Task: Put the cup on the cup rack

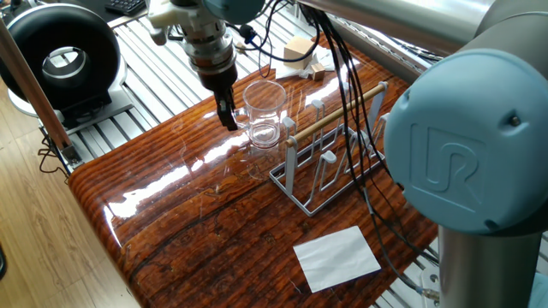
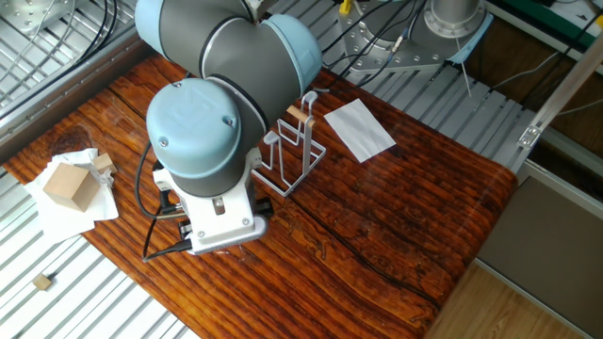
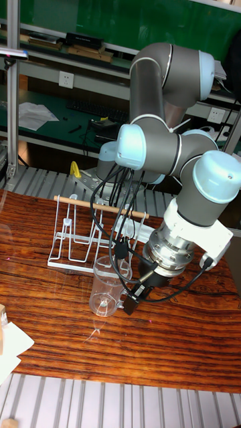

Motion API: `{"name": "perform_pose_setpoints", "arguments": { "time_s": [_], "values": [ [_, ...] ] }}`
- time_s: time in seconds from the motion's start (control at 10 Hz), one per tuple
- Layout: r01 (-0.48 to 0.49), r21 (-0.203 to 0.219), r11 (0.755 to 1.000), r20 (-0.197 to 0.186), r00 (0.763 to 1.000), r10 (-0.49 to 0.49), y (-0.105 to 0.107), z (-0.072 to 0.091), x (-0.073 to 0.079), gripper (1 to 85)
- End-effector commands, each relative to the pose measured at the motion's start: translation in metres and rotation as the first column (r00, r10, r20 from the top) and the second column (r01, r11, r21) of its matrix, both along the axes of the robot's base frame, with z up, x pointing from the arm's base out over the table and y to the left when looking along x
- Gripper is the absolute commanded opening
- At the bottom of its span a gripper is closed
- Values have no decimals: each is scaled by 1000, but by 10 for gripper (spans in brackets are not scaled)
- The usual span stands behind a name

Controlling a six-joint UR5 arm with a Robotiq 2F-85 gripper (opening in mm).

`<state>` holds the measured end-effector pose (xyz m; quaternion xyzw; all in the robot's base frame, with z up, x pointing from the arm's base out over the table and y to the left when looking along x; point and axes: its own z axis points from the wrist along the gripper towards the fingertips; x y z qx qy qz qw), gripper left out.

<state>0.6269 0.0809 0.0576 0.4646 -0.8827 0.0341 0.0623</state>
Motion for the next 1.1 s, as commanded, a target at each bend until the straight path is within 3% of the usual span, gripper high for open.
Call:
{"name": "perform_pose_setpoints", "arguments": {
  "time_s": [0.0, 0.6, 1.0],
  "values": [
    [5, 23, 1000, 6, 1000, -5, 6, 2, 2, 527],
    [55, 14, 998, 11, 998, -55, 16, 14, 9, 523],
    [19, -85, 996, 43, 999, -15, -7, 17, 20, 523]
  ]
}}
